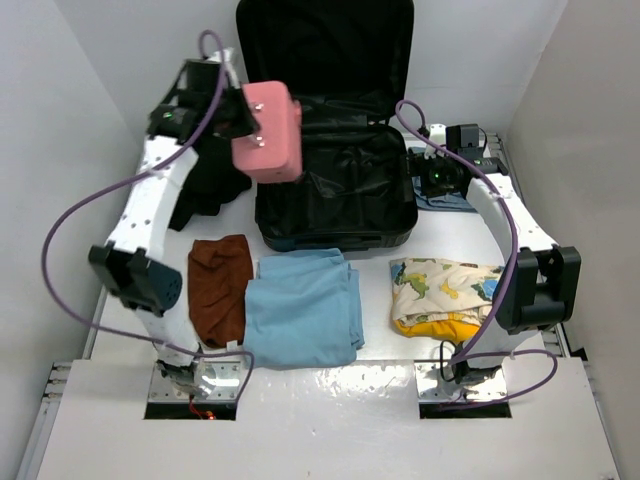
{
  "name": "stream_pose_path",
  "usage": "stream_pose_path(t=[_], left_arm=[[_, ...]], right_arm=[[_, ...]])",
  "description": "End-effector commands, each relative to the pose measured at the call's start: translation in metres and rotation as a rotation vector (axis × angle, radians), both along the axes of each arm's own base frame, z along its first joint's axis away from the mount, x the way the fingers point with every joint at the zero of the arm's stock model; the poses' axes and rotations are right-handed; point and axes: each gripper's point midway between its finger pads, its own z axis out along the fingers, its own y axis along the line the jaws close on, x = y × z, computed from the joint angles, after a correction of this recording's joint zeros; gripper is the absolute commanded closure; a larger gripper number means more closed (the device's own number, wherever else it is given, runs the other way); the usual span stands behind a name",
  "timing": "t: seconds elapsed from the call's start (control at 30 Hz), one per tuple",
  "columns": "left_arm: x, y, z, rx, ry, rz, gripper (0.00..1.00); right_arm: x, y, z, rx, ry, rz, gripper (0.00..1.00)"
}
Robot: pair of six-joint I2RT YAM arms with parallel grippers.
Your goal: Pack the luggage
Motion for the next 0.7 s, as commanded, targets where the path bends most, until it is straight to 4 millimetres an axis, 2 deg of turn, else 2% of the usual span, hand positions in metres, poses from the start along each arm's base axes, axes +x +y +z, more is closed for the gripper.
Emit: stream_pose_path(t=[0.0, 0.03, 0.1, 0.2, 0.27, 0.3, 0.37, 0.43, 0.47, 0.5, 0.53, 0.63, 0.67], left_arm=[[0.018, -0.045, 0.069, -0.138, -0.215, -0.04, 1.0], [0.029, -0.053, 0.055, -0.134, -0.187, -0.033, 1.0], [0.037, -0.066, 0.05, -0.125, -0.188, -0.015, 1.0], [0.058, -0.071, 0.023, -0.098, -0.155, 0.039, 1.0], [0.068, -0.07, 0.016, -0.105, -0.145, 0.076, 1.0], [0.076, -0.072, 0.0, -0.094, -0.116, 0.077, 1.0], [0.081, -0.073, -0.011, -0.095, -0.096, 0.094, 1.0], [0.088, -0.07, -0.021, -0.079, -0.085, 0.118, 1.0], [0.09, -0.064, -0.022, -0.065, -0.089, 0.13, 1.0], [0.094, -0.061, -0.033, -0.048, -0.074, 0.15, 1.0], [0.094, -0.06, -0.033, -0.038, -0.076, 0.145, 1.0], [0.101, -0.045, -0.052, 0.0, -0.043, 0.179, 1.0], [0.101, -0.042, -0.054, 0.009, -0.037, 0.191, 1.0]], right_arm=[[0.005, -0.001, 0.023, -0.019, -0.066, 0.0, 0.03], [0.005, -0.001, 0.021, -0.013, -0.055, -0.007, 0.03], [0.005, -0.003, 0.022, -0.024, -0.064, -0.005, 0.03], [0.006, -0.005, 0.021, -0.034, -0.068, -0.006, 0.03], [0.007, -0.005, 0.02, -0.043, -0.068, -0.005, 0.03], [0.007, -0.006, 0.019, -0.044, -0.064, -0.007, 0.03], [0.008, -0.009, 0.018, -0.052, -0.062, -0.012, 0.03], [0.009, -0.008, 0.017, -0.06, -0.065, -0.01, 0.03], [0.01, -0.009, 0.017, -0.06, -0.064, -0.009, 0.03], [0.011, -0.009, 0.017, -0.064, -0.066, -0.012, 0.03], [0.013, -0.009, 0.014, -0.066, -0.058, -0.012, 0.03], [0.017, -0.01, 0.012, -0.07, -0.053, -0.02, 0.03], [0.02, -0.011, 0.016, -0.07, -0.064, -0.023, 0.03]])
